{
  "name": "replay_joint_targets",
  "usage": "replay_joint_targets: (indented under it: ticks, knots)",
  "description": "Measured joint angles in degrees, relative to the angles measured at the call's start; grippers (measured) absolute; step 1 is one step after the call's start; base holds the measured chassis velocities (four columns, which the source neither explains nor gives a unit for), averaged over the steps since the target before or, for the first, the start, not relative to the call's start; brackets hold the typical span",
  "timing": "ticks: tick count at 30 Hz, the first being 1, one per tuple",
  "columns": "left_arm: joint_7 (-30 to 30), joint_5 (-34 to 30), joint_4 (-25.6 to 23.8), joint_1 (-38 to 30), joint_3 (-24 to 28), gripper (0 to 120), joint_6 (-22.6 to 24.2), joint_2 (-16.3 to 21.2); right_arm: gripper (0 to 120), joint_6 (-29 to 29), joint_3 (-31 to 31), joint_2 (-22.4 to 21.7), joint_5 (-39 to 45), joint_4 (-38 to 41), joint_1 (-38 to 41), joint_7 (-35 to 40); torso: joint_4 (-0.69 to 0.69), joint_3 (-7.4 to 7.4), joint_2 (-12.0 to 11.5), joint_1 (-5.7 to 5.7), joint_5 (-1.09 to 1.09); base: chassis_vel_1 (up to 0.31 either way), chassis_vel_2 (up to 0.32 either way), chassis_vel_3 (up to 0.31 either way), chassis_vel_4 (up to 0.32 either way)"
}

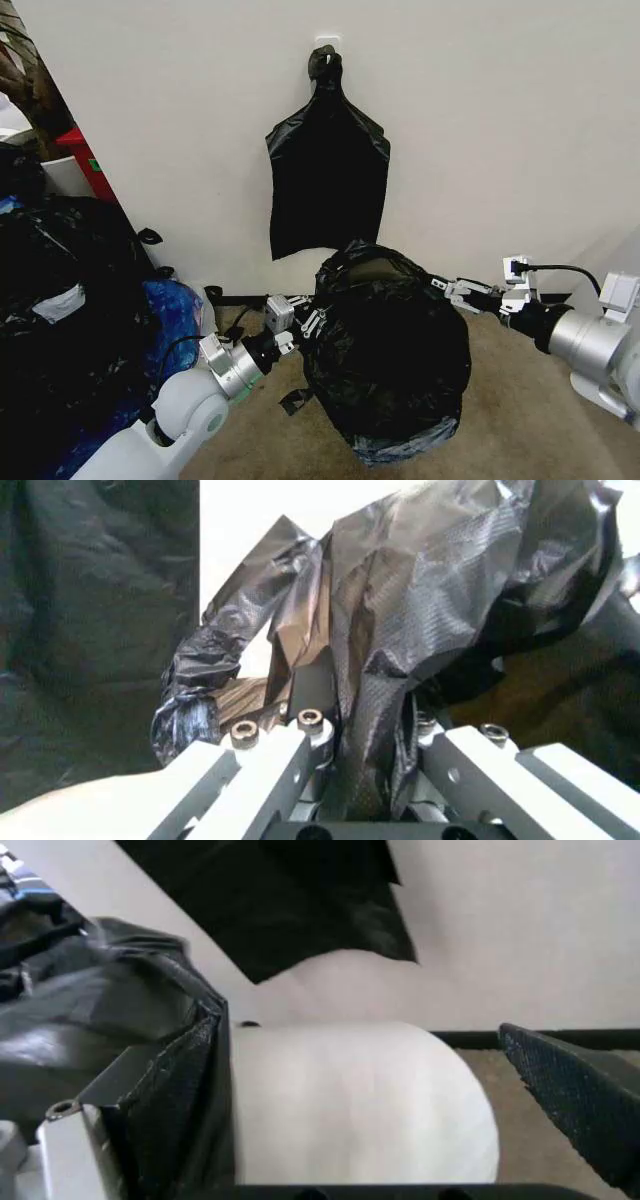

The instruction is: Place the garbage bag over the trash bin.

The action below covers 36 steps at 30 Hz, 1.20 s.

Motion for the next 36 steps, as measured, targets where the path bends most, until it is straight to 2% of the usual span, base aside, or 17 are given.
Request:
replay_joint_targets:
  ticks: [8, 9, 13, 17, 21, 25, 27, 29, 31, 33, 36]
  knots:
    - [2.16, -5.17, -1.22, -0.7, 0.86, 5, 0.93, -0.01, 100, -0.4, -1.47, 0.92, -5.13, -9.37, 0.57, -9.21, 0.0, 0.0, 0.0, 0.0, 0.01, 0.0, 0.0, 0.0, 0.0]
    - [2.46, -8.11, -1.39, -0.87, 0.87, 5, 1.46, 0.01, 100, 1.57, -2.15, 1.43, -8.35, -12.35, 0.33, -13.72, 0.01, 0.0, 0.0, 0.0, 0.0, 0.0, 0.0, 0.0, 0.0]
    - [2.43, -11.97, -1.77, -1.3, 0.86, 5, 2.8, 0.09, 100, 3.94, -2.97, 2.21, -10.77, -14.4, 0.15, -17.36, 0.0, 0.0, 0.0, 0.0, 0.01, 0.0, 0.0, 0.0, 0.0]
    - [-0.64, -19.32, -0.76, -2.27, 0.87, 5, 5.35, -0.26, 100, 7.47, -3.11, 3.06, -14.39, -15.81, -0.13, -20.02, 0.0, 0.0, 0.0, 0.0, 0.01, 0.0, 0.0, 0.0, 0.0]
    - [-4.21, -21.63, 1.06, -2.4, 0.49, 5, 6.17, -0.78, 100, 8.82, -0.71, 3.1, -14.15, -15.18, -1.39, -19.84, -0.01, 0.0, 0.0, 0.0, -0.02, 0.0, 0.0, 0.0, 0.0]
    - [-10.22, -24.1, 2.58, -0.9, -0.09, 5, 6.8, -1.76, 100, 10.32, 1.54, 4.05, -10.17, -11.35, -2.11, -14.18, 0.02, 0.0, 0.0, 0.0, -0.01, 0.0, 0.0, 0.0, 0.0]
    - [-10.89, -24.44, 2.7, -0.69, -0.09, 5, 6.84, -1.87, 100, 10.45, 1.61, 4.38, -9.13, -10.27, -2.21, -12.91, 0.03, 0.0, 0.0, 0.0, -0.01, 0.0, 0.0, 0.0, 0.0]
    - [-12.6, -25.44, 3.17, -0.27, -0.09, 5, 6.88, -2.13, 100, 10.53, 1.5, 5.31, -5.27, -6.91, -2.78, -8.98, 0.01, 0.0, 0.0, 0.0, -0.01, 0.0, 0.0, 0.0, 0.0]
    - [-15.14, -27.08, 4.31, 0.02, -0.32, 5, 6.65, -2.6, 100, 10.42, 0.09, 6.98, 4.32, -0.55, -4.17, -0.73, 0.02, 0.0, 0.0, 0.0, -0.01, 0.0, 0.0, 0.0, 0.0]
    - [-16.6, -28.33, 5.01, -0.38, -0.33, 5, 6.45, -2.83, 100, 9.62, -0.62, 9.1, 10.2, 3.5, -6.26, 5.31, 0.04, 0.0, 0.0, 0.0, -0.04, 0.0, 0.0, 0.0, 0.0]
    - [-17.4, -29.23, 5.33, -0.94, -0.27, 5, 6.41, -2.9, 100, 9.16, -0.84, 10.82, 13.25, 5.5, -7.53, 8.52, -0.02, -0.01, 0.0, 0.0, -0.01, 0.0, 0.0, 0.0, 0.0]
